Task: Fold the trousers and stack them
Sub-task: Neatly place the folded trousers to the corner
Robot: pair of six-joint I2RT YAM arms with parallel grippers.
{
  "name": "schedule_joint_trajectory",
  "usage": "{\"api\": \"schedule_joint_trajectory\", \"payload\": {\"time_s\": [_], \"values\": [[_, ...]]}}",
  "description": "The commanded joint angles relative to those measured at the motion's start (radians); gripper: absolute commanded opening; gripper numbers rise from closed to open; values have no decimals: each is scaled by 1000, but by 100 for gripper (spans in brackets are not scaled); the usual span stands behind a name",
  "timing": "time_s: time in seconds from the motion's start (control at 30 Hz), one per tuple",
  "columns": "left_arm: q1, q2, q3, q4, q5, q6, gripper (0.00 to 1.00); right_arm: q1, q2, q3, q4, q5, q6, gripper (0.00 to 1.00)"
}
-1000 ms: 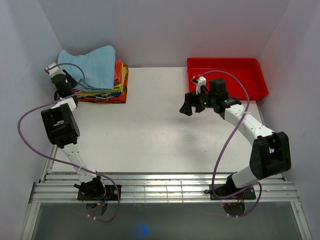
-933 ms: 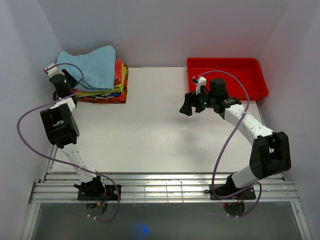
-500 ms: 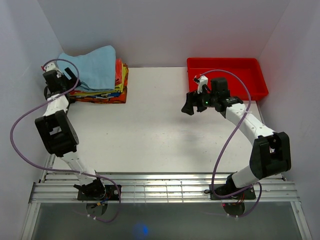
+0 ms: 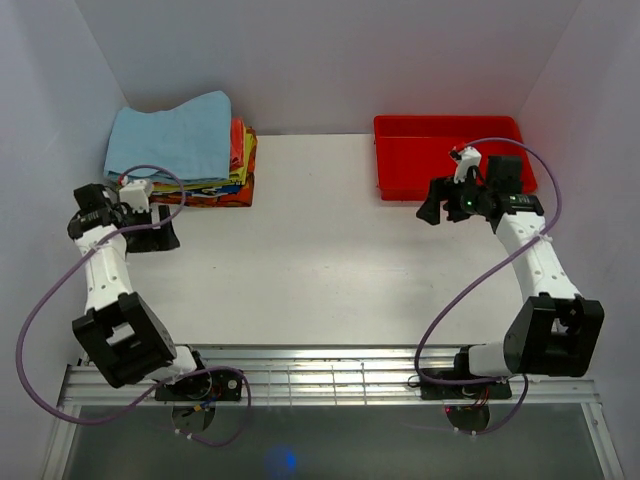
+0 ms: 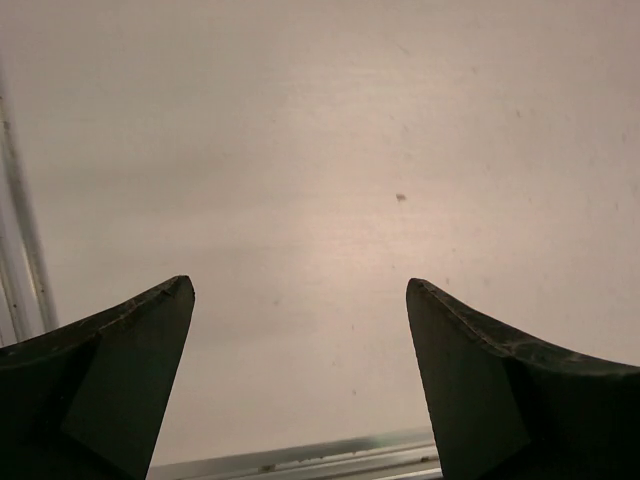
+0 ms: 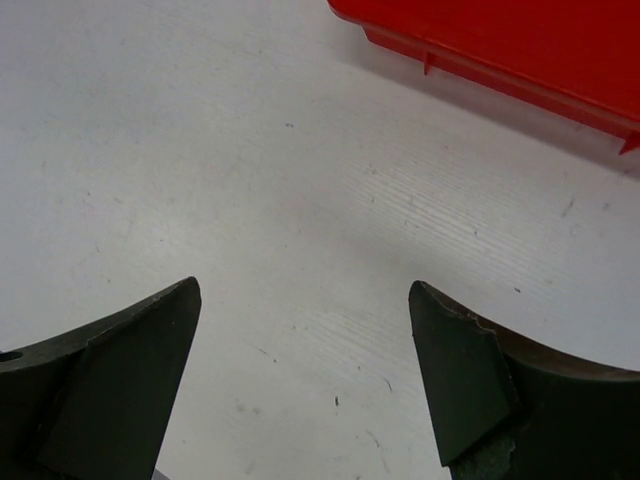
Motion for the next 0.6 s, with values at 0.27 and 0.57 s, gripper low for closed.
{"api": "schedule_joint_trajectory", "payload": {"time_s": [0.27, 0.57], "values": [[-17, -245, -177, -169, 360, 216, 98, -51, -344, -268, -198, 98, -170, 90], [-55, -174, -106, -57, 371, 97, 98, -51, -427, -329, -203, 107, -132, 90]]}}
